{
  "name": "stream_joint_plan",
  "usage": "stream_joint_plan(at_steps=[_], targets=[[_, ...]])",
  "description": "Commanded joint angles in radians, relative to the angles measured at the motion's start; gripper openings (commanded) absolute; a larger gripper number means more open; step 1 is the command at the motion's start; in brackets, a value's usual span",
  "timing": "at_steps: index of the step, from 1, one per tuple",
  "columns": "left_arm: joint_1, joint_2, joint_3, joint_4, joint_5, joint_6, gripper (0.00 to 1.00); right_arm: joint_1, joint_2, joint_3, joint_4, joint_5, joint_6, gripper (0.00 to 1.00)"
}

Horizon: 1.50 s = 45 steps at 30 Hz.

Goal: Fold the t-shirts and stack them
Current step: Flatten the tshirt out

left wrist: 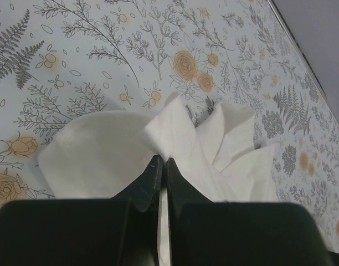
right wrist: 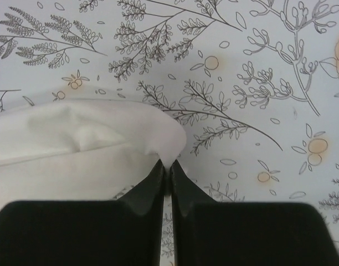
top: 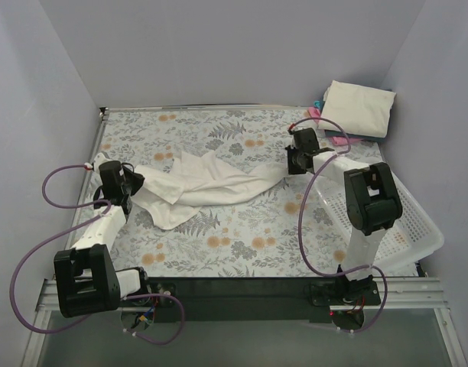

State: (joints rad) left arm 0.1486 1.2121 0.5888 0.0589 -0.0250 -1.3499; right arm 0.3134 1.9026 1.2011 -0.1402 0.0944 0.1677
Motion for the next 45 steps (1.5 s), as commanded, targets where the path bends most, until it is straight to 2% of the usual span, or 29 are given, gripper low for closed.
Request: stream_joint_plan(at_steps=[1, 11, 15, 18, 25, 39, 45], targets=[[0.003, -0.014, 0.048, 0.006, 0.008, 0.005, 0.00, -0.005, -0.161, -0.024, -0.015, 0.014, -0.014, 0.01], [0.005, -0.031, 0.137, -0.031, 0.069, -0.022, 0.00, -0.005, -0.421, -0.109, -0.015, 0.042, -0.019, 0.01], [0.003, -0.048, 0.213, -0.083, 0.066, -0.031, 0.00, -0.005, -0.546, -0.138, -0.013, 0.047, -0.019, 0.01], [0.005, -0.062, 0.298, -0.120, 0.069, -0.028, 0.00, -0.005, -0.707, -0.159, -0.009, 0.039, -0.019, 0.01], [0.005, -0.105, 0.465, -0.169, 0.106, -0.031, 0.00, -0.005, -0.974, -0.172, 0.016, -0.031, -0.037, 0.01], [0.005, -0.203, 0.789, -0.298, 0.263, -0.009, 0.00, -0.005, -1.106, 0.040, -0.048, -0.223, -0.045, 0.01], [0.005, -0.178, 0.842, -0.292, 0.303, -0.011, 0.00, -0.005, -1.027, 0.149, -0.053, -0.269, -0.065, 0.01]])
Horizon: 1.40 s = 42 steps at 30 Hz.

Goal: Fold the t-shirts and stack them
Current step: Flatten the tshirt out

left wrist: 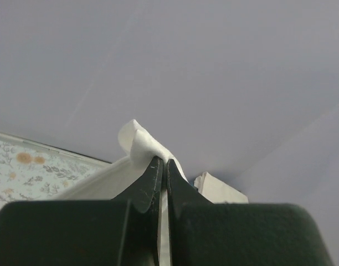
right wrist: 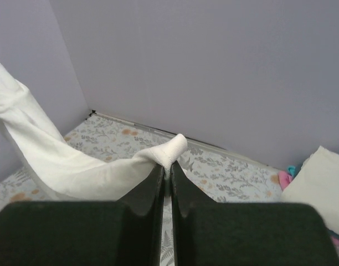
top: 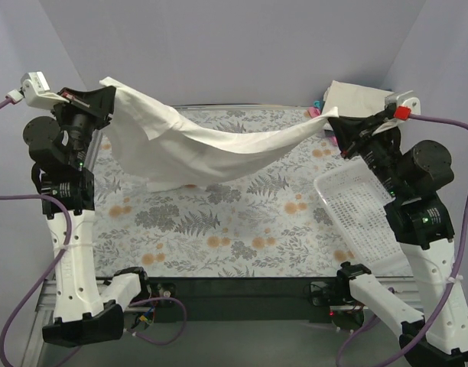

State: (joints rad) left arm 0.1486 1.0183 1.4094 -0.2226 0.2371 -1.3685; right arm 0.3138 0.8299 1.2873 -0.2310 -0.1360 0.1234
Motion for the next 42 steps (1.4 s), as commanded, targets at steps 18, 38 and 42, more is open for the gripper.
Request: stream_joint_plan(at_steps=[18, 38, 42], targets=[[0.005, 0.705, 0.429, 0.052, 0.169, 0.055, 0.00, -0.038, 0.685, 0.447, 0.122, 0.027, -0.059, 0.01], [0.003, 0.202, -0.438, 0.384, 0.047, 0.066, 0.00, -0.076, 0.434, -0.202, 0.368, 0.004, -0.024, 0.01], [0.000, 0.108, -0.755, 0.293, -0.074, -0.024, 0.00, -0.053, 0.465, -0.396, 0.381, -0.004, -0.001, 0.01]])
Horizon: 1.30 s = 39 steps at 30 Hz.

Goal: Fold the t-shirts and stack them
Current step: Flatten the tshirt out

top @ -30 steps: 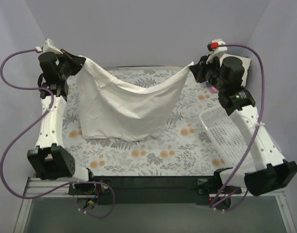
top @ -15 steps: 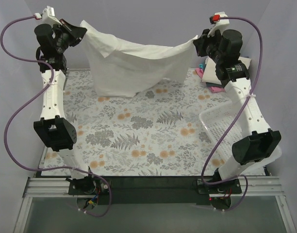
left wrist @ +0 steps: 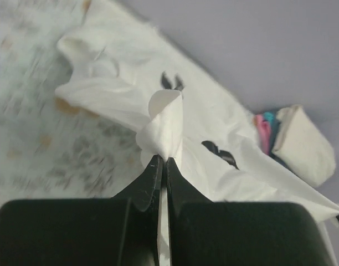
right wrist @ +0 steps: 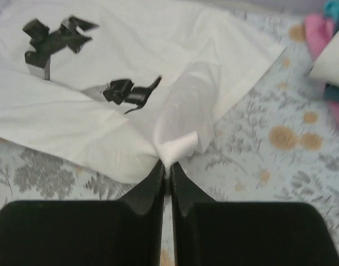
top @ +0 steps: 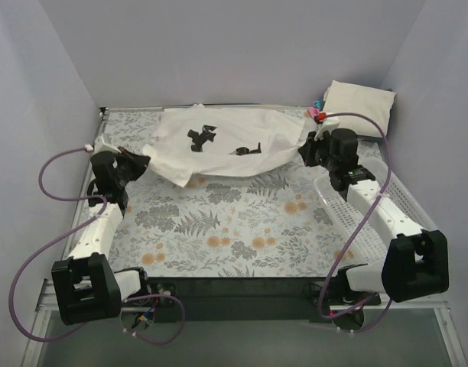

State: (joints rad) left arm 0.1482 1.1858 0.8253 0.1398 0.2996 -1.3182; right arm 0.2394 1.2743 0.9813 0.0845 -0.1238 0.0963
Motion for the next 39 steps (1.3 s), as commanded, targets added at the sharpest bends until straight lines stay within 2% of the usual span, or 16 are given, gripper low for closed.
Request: stream_joint_plan(at_steps=[1, 5, 10, 11, 14, 15, 16, 18, 19, 22, 25, 32, 39], targets=[[-0.005, -0.078, -0.211, -0.080, -0.148, -0.078, 0.00, 0.031, 0.022, -0.116, 0.064, -0.011, 0.031, 0.01], [-0.085, -0.176, -0.327, -0.132, -0.287, -0.088, 0.00, 0.101, 0.017, -0.205, 0.049, 0.056, 0.055, 0.01], [-0.188, -0.274, -0.402, -0.199, -0.341, -0.144, 0.03, 0.222, 0.005, -0.256, -0.066, 0.208, 0.100, 0.01], [-0.196, -0.319, -0.411, -0.204, -0.340, -0.147, 0.13, 0.236, -0.001, -0.260, -0.081, 0.228, 0.106, 0.01], [-0.202, -0.415, -0.426, -0.243, -0.390, -0.168, 0.20, 0.262, -0.033, -0.289, -0.143, 0.274, 0.135, 0.01], [-0.202, -0.437, -0.426, -0.250, -0.398, -0.173, 0.38, 0.271, -0.050, -0.302, -0.172, 0.321, 0.141, 0.01], [-0.203, -0.455, -0.428, -0.253, -0.402, -0.179, 0.51, 0.273, -0.068, -0.309, -0.187, 0.351, 0.151, 0.01], [-0.203, -0.494, -0.417, -0.264, -0.436, -0.193, 0.85, 0.276, -0.124, -0.310, -0.251, 0.421, 0.149, 0.09], [-0.203, -0.509, -0.414, -0.276, -0.450, -0.199, 0.86, 0.276, -0.156, -0.303, -0.276, 0.444, 0.143, 0.23], [-0.203, -0.519, -0.410, -0.257, -0.496, -0.213, 0.86, 0.278, -0.197, -0.276, -0.315, 0.475, 0.132, 0.43], [-0.203, -0.445, -0.382, -0.192, -0.485, -0.194, 0.86, 0.278, -0.178, -0.242, -0.292, 0.425, 0.123, 0.54], [-0.213, -0.207, -0.324, -0.046, -0.422, -0.127, 0.87, 0.305, -0.072, -0.175, -0.224, 0.365, 0.115, 0.57], [-0.251, 0.027, -0.232, 0.064, -0.266, -0.102, 0.86, 0.487, 0.048, -0.122, -0.042, 0.225, 0.114, 0.57]])
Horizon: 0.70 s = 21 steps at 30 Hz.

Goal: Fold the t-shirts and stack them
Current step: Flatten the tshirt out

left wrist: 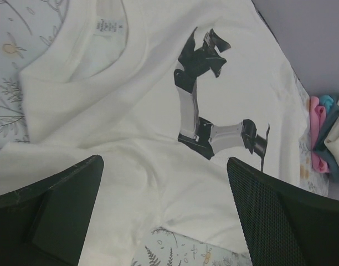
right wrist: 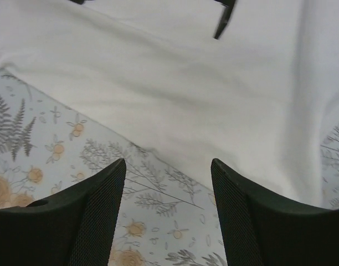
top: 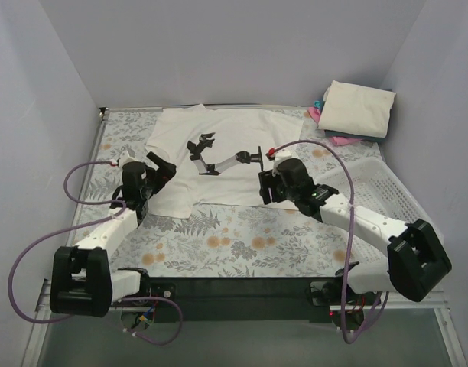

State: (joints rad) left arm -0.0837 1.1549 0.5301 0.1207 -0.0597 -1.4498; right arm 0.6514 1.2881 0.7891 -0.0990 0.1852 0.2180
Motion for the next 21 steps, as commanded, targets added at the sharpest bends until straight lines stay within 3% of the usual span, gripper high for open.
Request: stream_joint_plan(at_steps=[1, 8, 16, 21], targets=[[-0.025, 0.090, 0.070, 0.095, 0.106, 0.032, 0.86, 0.095, 0.066, 0.079, 0.156, -0.102, -0.008, 0.57], [-0.028, 0.158, 0.051, 0.155, 0.129, 0.054, 0.87, 0.243, 0.217, 0.154, 0.300, -0.253, 0.004, 0.56], [-0.024, 0.112, 0.071, 0.047, -0.150, 0.054, 0.92, 0.359, 0.407, 0.266, 0.363, -0.316, 0.026, 0.55], [0.041, 0.120, 0.117, -0.001, -0.108, 0.068, 0.93, 0.386, 0.493, 0.317, 0.381, -0.316, 0.060, 0.55]])
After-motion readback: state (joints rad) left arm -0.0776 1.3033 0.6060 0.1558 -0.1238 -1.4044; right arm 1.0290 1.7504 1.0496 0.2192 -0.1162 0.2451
